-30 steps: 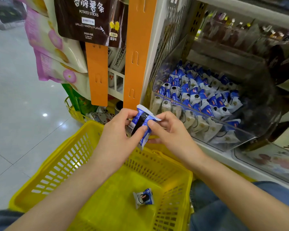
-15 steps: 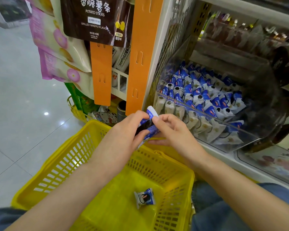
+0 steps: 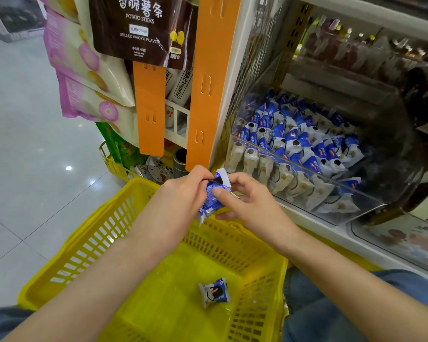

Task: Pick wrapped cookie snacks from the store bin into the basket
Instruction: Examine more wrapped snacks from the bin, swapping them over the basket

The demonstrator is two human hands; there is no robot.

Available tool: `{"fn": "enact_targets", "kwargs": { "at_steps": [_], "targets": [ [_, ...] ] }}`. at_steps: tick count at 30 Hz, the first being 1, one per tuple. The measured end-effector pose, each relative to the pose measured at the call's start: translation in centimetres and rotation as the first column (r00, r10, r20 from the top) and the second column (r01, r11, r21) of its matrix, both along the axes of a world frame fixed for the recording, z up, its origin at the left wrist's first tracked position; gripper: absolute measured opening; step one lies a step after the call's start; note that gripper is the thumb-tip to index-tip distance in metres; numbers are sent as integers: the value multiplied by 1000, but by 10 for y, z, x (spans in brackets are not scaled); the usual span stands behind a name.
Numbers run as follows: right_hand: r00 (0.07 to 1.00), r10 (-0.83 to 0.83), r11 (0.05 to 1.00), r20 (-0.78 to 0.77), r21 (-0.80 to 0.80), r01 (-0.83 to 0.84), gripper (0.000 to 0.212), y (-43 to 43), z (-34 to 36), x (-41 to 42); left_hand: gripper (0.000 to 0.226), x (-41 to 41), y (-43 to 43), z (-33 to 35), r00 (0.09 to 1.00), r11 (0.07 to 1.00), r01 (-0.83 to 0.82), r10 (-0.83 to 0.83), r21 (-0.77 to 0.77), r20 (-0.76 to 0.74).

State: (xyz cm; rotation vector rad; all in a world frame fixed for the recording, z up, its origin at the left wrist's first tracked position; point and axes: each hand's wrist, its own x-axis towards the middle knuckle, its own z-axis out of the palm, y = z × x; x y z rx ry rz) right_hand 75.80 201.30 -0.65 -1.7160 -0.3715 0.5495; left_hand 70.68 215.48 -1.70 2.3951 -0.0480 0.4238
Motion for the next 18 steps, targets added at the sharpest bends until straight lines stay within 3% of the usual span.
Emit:
{"fn": "enact_targets", "kwargs": {
  "at_steps": [8, 10, 13, 15, 18],
  "targets": [
    [995, 28, 1000, 96, 2, -28, 22, -2, 5, 1, 17, 8, -4, -8, 997, 948, -61, 71, -311, 22],
    [995, 65, 998, 77, 17, -67, 32, -2, 6, 2, 18, 12, -6, -7, 995, 884, -102, 90, -456, -48],
    [993, 106, 992, 43, 59, -109, 43, -5, 10, 4, 24, 15, -10, 0, 990, 712, -128, 45, -690, -137],
    [996, 69, 993, 54, 96, -74, 44, -8, 14, 5, 25, 16, -11, 4, 991, 683, -111, 26, -722, -128],
    [995, -66, 997, 73, 52, 62, 57, -12, 17, 10, 29, 19, -13, 7, 993, 730, -78, -5, -679, -120]
  ]
}}
